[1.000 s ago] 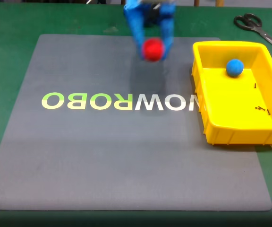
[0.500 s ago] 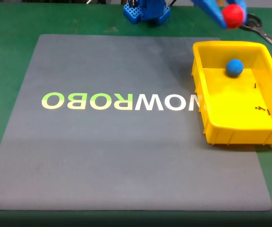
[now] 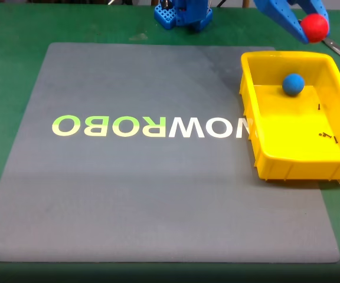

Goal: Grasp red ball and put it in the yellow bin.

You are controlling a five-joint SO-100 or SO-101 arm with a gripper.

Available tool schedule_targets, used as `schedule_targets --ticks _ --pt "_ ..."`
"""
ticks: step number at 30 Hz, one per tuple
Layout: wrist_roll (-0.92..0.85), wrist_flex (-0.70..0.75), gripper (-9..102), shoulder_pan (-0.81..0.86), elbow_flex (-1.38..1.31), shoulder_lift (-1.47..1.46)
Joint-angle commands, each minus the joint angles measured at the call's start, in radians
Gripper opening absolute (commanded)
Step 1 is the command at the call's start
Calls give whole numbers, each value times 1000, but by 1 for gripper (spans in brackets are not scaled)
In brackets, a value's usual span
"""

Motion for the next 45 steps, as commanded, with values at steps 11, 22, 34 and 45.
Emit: schedule_targets --ticks 11,22,34,45 --pt "11 -20 32 25 -54 23" --pt "17 41 32 49 -35 118" --pt "-89 420 13 275 195 634" --pt "-141 644 0 400 617 1088"
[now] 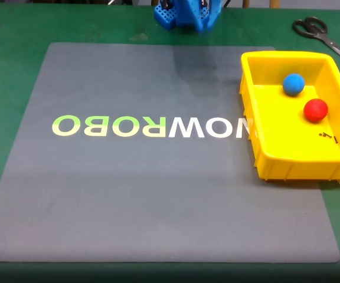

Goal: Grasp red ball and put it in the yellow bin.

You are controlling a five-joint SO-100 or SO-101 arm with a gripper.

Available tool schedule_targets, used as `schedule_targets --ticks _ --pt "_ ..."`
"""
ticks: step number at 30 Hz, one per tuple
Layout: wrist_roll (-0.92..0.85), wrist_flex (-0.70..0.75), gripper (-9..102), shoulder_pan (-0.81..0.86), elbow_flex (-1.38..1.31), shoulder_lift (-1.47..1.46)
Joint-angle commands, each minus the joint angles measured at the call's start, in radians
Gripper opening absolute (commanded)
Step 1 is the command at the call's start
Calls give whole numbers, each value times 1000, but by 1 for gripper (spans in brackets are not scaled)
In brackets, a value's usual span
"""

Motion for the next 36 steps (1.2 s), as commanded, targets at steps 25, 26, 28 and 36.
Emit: schedule_targets --ticks 25,26,28,36 --pt "15 423 0 101 439 371" --pt "17 448 0 100 439 371" --pt "26 463 0 106 440 370" --pt "20 472 0 147 440 370"
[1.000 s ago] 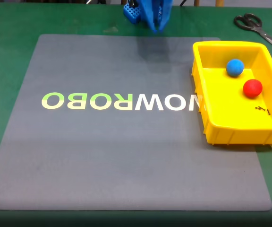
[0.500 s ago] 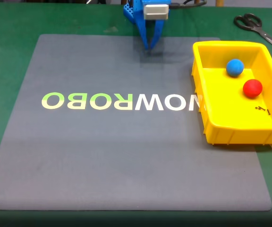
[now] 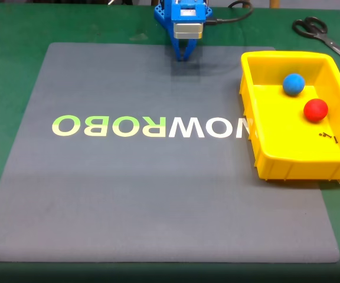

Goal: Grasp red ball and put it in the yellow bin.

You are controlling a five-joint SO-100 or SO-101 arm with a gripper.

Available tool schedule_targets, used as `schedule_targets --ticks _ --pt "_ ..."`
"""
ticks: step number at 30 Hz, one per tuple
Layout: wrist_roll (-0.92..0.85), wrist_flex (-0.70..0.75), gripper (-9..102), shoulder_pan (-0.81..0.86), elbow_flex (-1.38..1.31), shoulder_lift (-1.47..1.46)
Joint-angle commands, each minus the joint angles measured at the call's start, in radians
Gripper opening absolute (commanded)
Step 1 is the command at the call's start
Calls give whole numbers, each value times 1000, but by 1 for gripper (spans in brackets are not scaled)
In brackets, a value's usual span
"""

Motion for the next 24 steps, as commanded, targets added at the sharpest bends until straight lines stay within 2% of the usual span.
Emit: schedule_targets --ticks 1,24 --pt "3 3 0 15 32 12" --pt "3 23 0 26 32 12"
